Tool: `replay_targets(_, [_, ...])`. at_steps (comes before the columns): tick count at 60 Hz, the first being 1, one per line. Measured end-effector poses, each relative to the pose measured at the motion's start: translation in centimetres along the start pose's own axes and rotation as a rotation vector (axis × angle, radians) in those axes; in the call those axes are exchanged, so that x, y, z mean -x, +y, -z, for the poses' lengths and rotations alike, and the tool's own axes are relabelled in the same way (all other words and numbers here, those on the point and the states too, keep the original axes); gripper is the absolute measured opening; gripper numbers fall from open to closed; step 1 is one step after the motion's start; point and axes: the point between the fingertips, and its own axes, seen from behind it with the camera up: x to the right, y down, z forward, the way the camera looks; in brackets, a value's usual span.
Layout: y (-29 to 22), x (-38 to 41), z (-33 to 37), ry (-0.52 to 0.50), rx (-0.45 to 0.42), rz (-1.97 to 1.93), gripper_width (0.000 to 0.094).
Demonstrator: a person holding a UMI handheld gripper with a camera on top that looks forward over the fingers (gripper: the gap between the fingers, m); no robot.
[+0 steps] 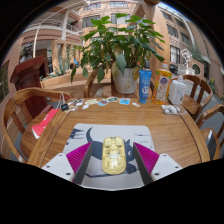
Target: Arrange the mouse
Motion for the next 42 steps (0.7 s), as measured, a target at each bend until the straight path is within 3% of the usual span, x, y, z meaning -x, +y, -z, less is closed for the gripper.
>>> replay_targets(1, [-0.2,0.1,0.5,-0.001,-0.007,0.003,0.0876])
replay_targets(4, [-1.4,0.1,2.4,0.005,-0.023,0.013,0.0837])
replay_targets(18, [-4.3,0.9,13.5,0.046,-0.107,0.050,0.0865])
replay_targets(42, [-3.1,3.5,30.0,0.061,-0.181,0.026,0.0854])
